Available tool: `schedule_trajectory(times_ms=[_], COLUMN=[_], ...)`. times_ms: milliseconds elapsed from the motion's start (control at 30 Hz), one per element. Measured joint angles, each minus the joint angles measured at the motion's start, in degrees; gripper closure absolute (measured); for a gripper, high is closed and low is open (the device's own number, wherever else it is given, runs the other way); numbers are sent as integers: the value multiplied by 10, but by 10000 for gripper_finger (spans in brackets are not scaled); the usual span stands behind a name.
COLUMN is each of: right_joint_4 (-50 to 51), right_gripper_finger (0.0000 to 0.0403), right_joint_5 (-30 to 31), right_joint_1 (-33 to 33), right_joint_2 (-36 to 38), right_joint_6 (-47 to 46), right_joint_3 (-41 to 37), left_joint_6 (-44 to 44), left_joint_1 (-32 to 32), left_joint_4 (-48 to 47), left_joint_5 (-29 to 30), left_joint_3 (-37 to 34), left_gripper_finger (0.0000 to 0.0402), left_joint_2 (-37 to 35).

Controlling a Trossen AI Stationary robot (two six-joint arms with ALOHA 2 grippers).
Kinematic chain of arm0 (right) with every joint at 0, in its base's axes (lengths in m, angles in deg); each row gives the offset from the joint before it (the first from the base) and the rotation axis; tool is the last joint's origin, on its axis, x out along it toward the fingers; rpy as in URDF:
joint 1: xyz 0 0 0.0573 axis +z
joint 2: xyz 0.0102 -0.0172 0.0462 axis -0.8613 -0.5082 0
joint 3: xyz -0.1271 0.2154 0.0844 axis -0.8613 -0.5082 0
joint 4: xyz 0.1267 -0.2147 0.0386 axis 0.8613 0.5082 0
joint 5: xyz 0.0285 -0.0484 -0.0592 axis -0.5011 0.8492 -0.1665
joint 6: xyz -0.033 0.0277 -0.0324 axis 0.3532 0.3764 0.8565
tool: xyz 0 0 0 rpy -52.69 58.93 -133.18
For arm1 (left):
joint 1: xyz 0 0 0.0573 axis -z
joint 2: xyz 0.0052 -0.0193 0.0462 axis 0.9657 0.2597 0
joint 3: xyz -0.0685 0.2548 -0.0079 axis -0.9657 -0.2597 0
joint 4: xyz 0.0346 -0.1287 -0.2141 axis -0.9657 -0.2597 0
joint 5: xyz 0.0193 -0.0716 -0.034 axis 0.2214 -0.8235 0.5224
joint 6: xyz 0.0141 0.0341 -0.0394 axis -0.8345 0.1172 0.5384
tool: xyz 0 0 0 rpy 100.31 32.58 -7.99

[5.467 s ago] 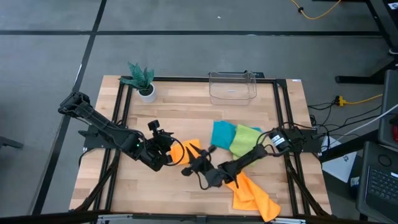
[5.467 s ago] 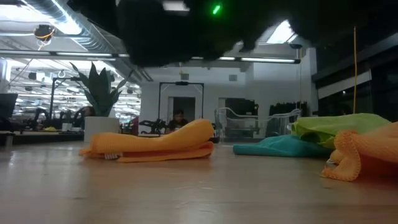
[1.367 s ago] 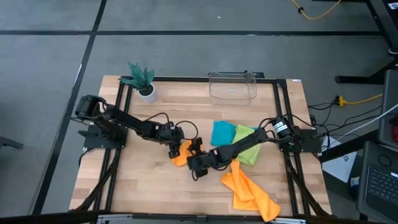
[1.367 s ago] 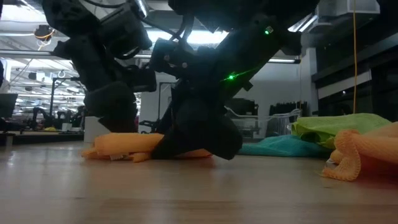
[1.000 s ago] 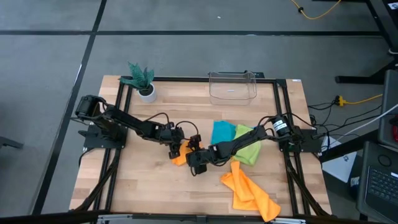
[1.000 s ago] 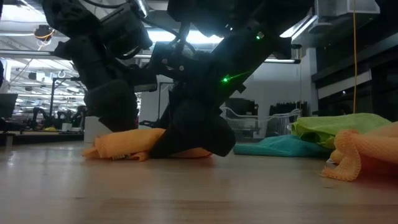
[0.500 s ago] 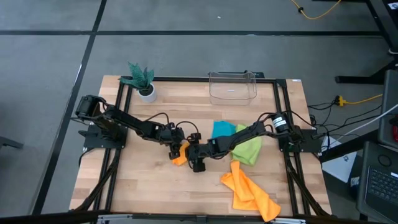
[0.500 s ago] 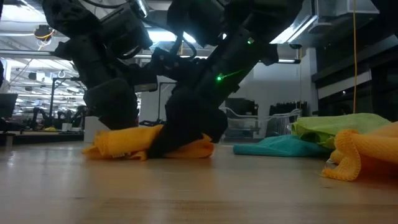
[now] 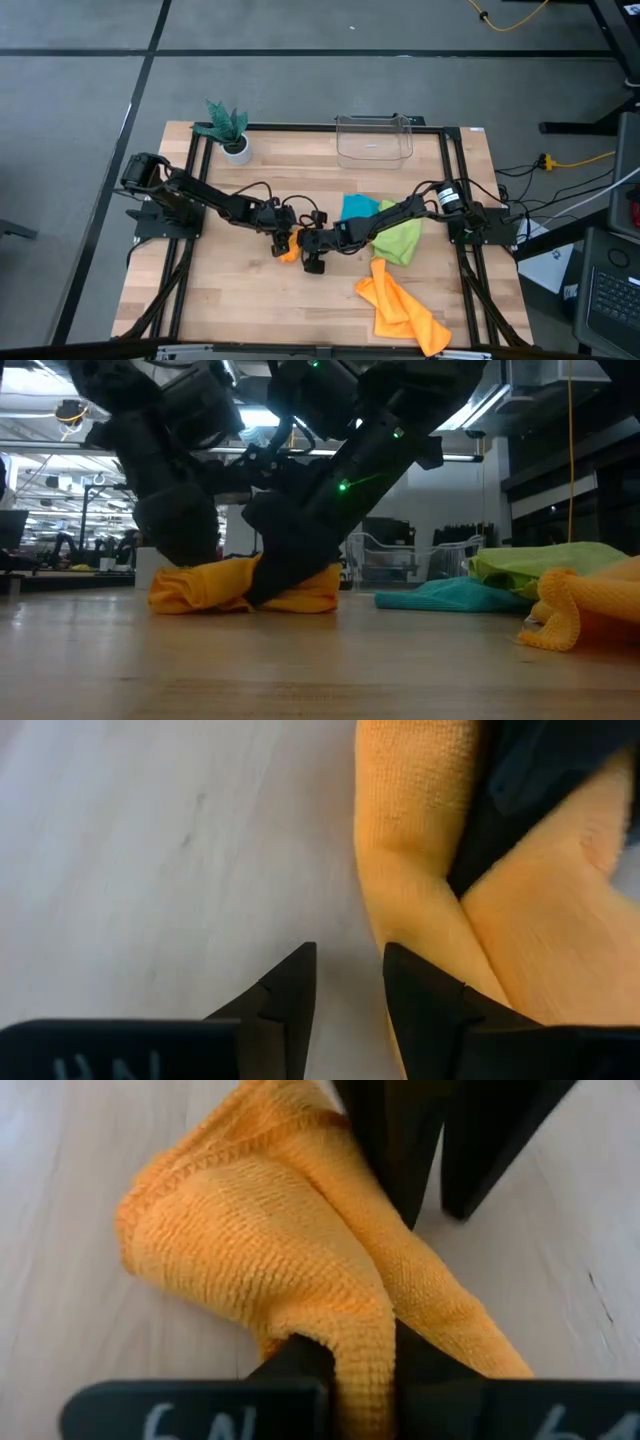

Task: Fold microfiber towels
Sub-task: Put the folded orange microfiber towel into the transparent bin

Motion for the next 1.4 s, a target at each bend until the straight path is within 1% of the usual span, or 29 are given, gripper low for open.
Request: schedule_trajectory(times_ms=[67,133,267,333,433,533,600,667,733,833,900,933,1000,1100,1167,1267,1400], right_joint_4=[2,5,67,120,199,291,361,418,473,526,533,524,485,398,337,245,152], right_gripper_finger=[376,376,376,376,376,376,376,376,376,376,376,376,376,376,376,376,376], right_joint_5=[-4,-7,-8,14,52,85,124,161,185,226,240,238,210,138,91,40,-52], right_joint_1=[0,4,15,22,28,23,16,3,-16,-56,-91,-113,-159,-240,-299,-378,-455], right_joint_2=[7,18,56,85,127,173,210,246,284,342,376,393,418,439,440,438,426], right_joint_6=[-1,-1,-2,-2,-1,-5,-6,-7,-4,4,33,59,122,204,250,305,348], right_joint_3=[0,-2,-5,-5,-2,-3,-2,-2,-2,-2,-9,-17,-39,-91,-128,-175,-209], left_joint_6=[-1,-4,-1,14,26,25,23,13,13,15,15,14,14,14,14,14,11], left_joint_1=[-1,-4,-7,-7,-3,-2,-3,-4,-5,-4,-4,-4,-4,-4,-5,-6,-6], left_joint_4=[-38,-95,-224,-298,-366,-377,-380,-377,-374,-371,-359,-360,-354,-355,-354,-354,-353], left_joint_5=[6,27,100,127,163,180,188,203,217,238,242,242,243,249,251,252,252], left_joint_3=[21,40,87,113,153,179,187,189,188,188,188,188,187,187,187,187,187], left_gripper_finger=[289,289,289,289,289,289,289,289,289,289,289,289,289,289,289,289,289], left_joint_2=[-14,-32,-73,-98,-143,-190,-218,-244,-262,-270,-270,-269,-263,-254,-249,-239,-226])
